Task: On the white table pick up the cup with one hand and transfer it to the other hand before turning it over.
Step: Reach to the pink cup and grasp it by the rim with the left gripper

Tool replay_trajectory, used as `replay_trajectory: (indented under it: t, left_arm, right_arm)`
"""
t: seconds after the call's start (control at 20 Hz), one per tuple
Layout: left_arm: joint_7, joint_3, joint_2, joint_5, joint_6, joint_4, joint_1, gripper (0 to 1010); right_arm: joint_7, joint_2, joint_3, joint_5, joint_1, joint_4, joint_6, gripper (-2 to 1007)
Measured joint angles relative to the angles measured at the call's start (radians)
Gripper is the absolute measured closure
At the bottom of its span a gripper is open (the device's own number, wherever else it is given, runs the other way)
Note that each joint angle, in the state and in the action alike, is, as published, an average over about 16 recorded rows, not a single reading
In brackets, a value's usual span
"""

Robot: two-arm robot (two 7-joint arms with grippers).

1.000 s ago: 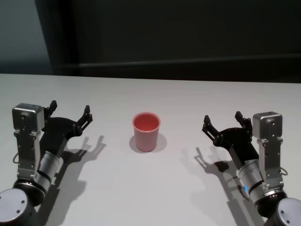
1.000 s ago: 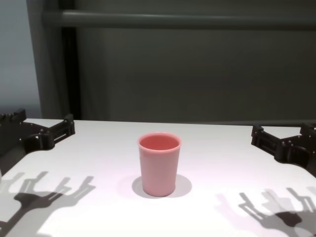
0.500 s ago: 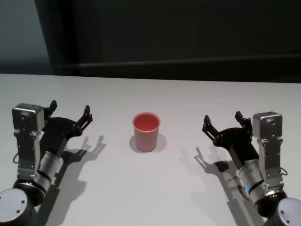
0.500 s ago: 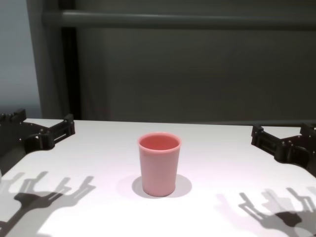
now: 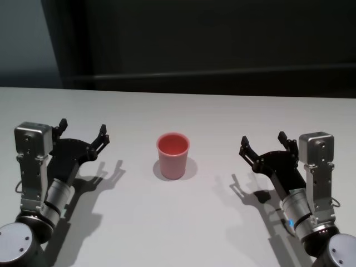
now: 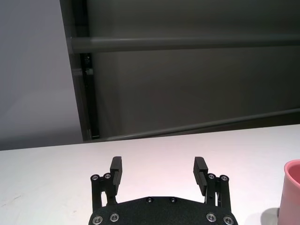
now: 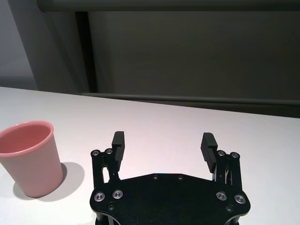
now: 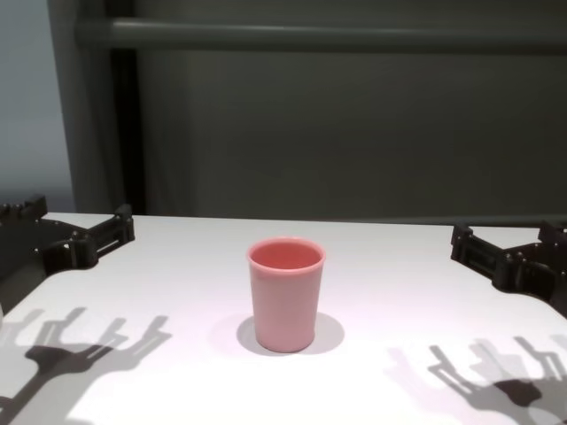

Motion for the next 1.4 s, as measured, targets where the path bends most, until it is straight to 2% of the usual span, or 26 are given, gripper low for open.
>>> replay_trajectory:
  t: [0.45,0.75,1.1,1.4]
  left_arm:
    - [-0.015,-0.018,0.003,0.002,-0.004,-0.015,0.014,7]
    - [-0.047,-0.04,0.02,0.01,-0.01,-0.042,0.029,7]
    - [-0.106,-0.062,0.062,0.031,-0.01,-0.081,0.033,7]
    - [-0.171,-0.067,0.118,0.063,-0.003,-0.108,0.008,7]
  right_arm:
    - [0.0,0.0,0.0,0.0,0.0,0.0,0.0,5]
    - [0.0,0.0,0.0,0.0,0.0,0.0,0.0,5]
    - [0.0,0.0,0.0,0.0,0.0,0.0,0.0,5]
    - [0.0,0.0,0.0,0.0,0.0,0.0,0.0,5]
